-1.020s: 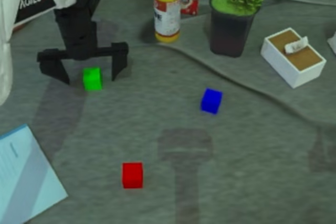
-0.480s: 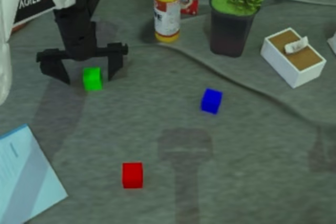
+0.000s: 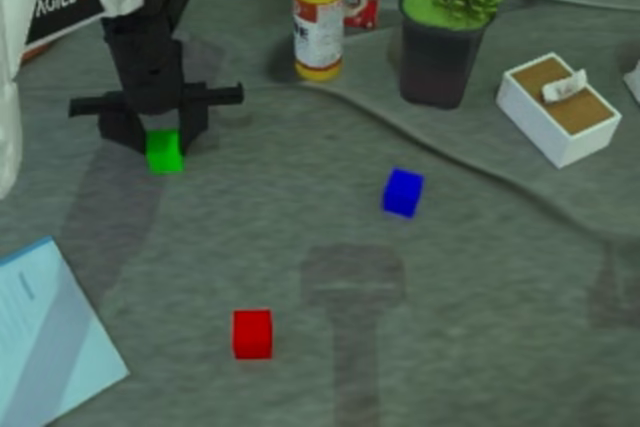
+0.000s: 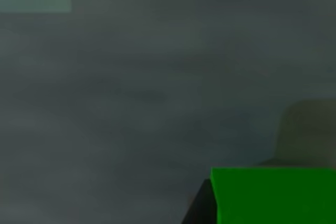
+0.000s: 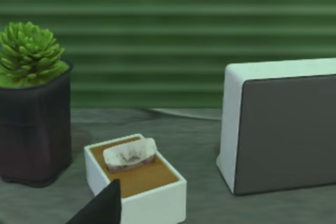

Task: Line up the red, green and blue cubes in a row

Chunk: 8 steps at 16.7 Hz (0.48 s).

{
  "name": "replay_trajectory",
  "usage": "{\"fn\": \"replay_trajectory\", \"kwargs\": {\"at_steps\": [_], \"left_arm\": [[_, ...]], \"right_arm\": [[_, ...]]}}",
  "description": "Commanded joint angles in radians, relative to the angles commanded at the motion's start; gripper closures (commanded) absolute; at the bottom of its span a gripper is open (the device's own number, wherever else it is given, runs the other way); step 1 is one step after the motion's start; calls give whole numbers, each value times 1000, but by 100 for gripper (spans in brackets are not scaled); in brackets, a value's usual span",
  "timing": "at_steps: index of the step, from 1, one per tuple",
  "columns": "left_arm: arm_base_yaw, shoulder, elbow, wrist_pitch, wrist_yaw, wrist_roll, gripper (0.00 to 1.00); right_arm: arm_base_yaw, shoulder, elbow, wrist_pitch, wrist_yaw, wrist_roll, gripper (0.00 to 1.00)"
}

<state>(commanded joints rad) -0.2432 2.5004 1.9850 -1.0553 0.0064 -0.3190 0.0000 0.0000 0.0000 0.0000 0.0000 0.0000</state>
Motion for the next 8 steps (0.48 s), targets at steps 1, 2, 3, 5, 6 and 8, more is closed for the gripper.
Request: {"fn": "replay_trajectory", "kwargs": {"at_steps": [1, 2, 3, 5, 6, 8], "left_arm": [[0, 0, 0, 0, 0, 0, 100], [0, 0, 0, 0, 0, 0, 100], [0, 0, 0, 0, 0, 0, 100], [0, 0, 0, 0, 0, 0, 100], [0, 0, 0, 0, 0, 0, 100], [0, 0, 0, 0, 0, 0, 100]], "right_arm": [[0, 0, 0, 0, 0, 0, 0], [0, 0, 0, 0, 0, 0, 0], [0, 0, 0, 0, 0, 0, 0], [0, 0, 0, 0, 0, 0, 0], [0, 0, 0, 0, 0, 0, 0], [0, 0, 0, 0, 0, 0, 0]]}}
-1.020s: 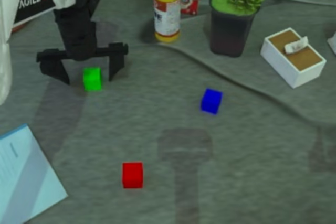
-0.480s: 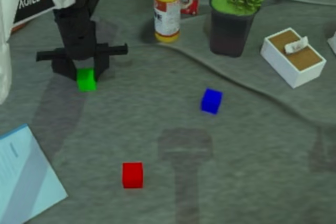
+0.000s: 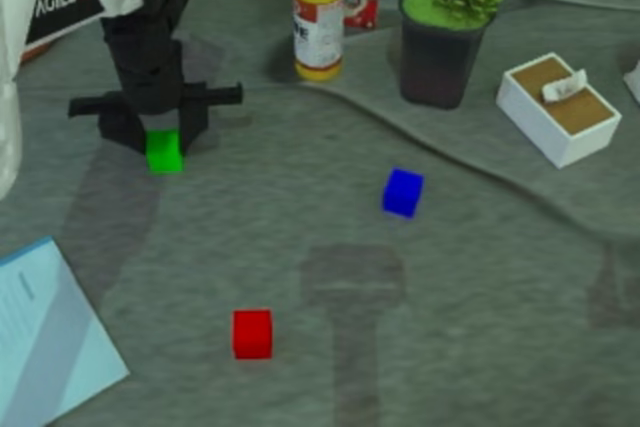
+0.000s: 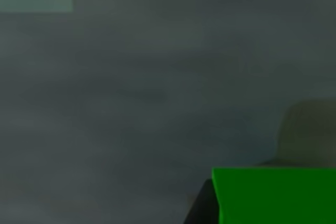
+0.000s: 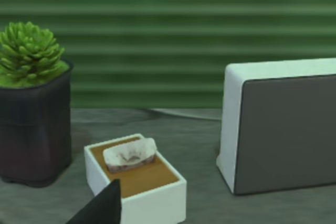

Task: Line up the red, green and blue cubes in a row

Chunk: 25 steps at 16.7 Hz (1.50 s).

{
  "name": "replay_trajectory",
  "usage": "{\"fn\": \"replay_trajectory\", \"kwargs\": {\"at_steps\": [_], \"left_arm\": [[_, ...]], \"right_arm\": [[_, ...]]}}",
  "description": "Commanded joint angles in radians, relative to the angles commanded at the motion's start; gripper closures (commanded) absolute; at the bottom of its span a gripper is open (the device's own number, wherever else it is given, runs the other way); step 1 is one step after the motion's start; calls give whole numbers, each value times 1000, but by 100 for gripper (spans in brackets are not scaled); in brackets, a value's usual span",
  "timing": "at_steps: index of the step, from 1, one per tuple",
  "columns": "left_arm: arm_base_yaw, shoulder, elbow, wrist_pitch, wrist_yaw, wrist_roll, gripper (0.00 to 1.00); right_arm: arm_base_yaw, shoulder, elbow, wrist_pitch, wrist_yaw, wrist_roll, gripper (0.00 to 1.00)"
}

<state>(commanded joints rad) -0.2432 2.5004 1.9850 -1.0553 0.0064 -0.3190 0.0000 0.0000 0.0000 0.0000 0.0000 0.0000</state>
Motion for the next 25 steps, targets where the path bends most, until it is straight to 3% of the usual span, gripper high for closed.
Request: {"fn": "replay_trajectory", "kwargs": {"at_steps": [10, 16, 20, 25], "left_arm": [[17, -75, 210, -254, -12, 7, 100], [-2, -86, 199, -252, -13, -5, 100], [-151, -185, 65, -212, -19, -132, 100], [-455, -364, -213, -146, -25, -387, 100]], "right_arm": [[0, 0, 0, 0, 0, 0, 0], [0, 0, 0, 0, 0, 0, 0], [0, 0, 0, 0, 0, 0, 0], [0, 0, 0, 0, 0, 0, 0]]}}
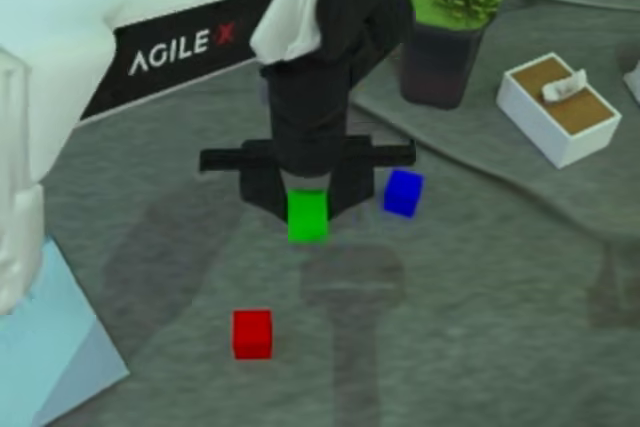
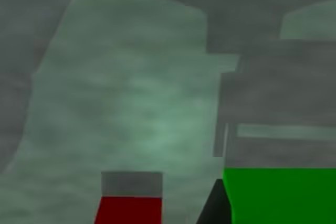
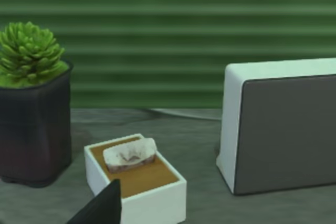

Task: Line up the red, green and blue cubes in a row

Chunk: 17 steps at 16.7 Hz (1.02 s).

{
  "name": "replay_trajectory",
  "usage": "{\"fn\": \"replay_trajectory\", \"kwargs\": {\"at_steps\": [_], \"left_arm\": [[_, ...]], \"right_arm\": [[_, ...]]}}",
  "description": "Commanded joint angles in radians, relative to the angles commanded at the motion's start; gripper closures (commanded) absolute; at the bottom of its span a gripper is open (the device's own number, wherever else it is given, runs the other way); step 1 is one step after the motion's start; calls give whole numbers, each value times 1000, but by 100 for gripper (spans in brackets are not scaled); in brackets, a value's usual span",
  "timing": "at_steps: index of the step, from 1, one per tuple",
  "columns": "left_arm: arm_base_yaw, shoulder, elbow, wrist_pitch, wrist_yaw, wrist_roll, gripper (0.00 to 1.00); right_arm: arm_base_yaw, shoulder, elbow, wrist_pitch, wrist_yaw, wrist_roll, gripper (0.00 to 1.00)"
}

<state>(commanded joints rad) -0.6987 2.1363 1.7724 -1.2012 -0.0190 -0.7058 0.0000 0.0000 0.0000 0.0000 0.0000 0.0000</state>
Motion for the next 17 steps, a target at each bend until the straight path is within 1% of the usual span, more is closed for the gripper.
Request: {"fn": "replay_trajectory", "kwargs": {"at_steps": [2, 3, 5, 11, 17], "left_arm": [[-100, -67, -96, 27, -3, -93, 100], [-137, -95, -131, 38, -4, -128, 100], [-177, -131, -172, 54, -7, -169, 100], [-180, -128, -187, 70, -8, -168, 100], [-182, -74, -332, 277, -6, -170, 100]], "right_arm": [[0, 0, 0, 0, 0, 0, 0], [0, 0, 0, 0, 0, 0, 0], [0, 0, 0, 0, 0, 0, 0], [0, 0, 0, 0, 0, 0, 0], [0, 0, 0, 0, 0, 0, 0]]}}
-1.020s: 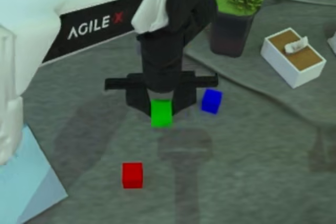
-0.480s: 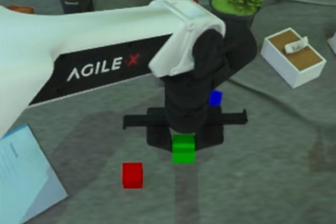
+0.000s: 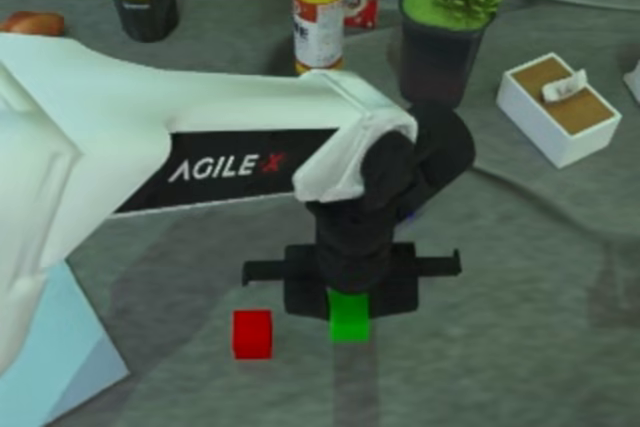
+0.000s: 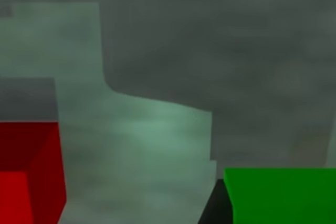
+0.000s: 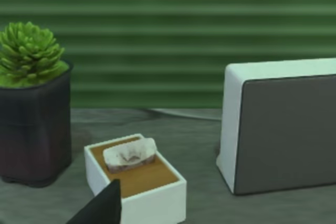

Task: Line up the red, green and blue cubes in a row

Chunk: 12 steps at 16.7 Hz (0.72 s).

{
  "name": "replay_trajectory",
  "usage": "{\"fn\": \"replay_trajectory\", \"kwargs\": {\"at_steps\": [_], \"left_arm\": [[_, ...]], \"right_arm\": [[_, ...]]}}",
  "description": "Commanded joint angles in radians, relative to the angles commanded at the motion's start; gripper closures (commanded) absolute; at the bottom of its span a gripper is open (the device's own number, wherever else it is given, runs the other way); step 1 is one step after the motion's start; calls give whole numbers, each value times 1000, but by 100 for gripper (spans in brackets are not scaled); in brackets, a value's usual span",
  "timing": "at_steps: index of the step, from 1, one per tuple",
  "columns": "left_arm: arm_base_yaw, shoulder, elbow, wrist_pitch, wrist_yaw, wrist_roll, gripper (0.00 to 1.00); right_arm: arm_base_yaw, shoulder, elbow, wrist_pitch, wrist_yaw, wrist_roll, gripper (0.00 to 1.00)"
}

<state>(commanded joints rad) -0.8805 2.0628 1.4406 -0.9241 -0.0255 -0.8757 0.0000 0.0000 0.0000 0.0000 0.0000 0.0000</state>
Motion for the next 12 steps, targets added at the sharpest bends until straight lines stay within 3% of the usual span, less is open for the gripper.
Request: {"fn": "replay_trajectory", "kwargs": {"at_steps": [5, 12], "left_arm": [[0, 11, -25, 32, 0, -3, 100], [0, 11, -25, 32, 0, -3, 47]], "right_arm": [[0, 0, 0, 0, 0, 0, 0], [0, 0, 0, 0, 0, 0, 0]]}}
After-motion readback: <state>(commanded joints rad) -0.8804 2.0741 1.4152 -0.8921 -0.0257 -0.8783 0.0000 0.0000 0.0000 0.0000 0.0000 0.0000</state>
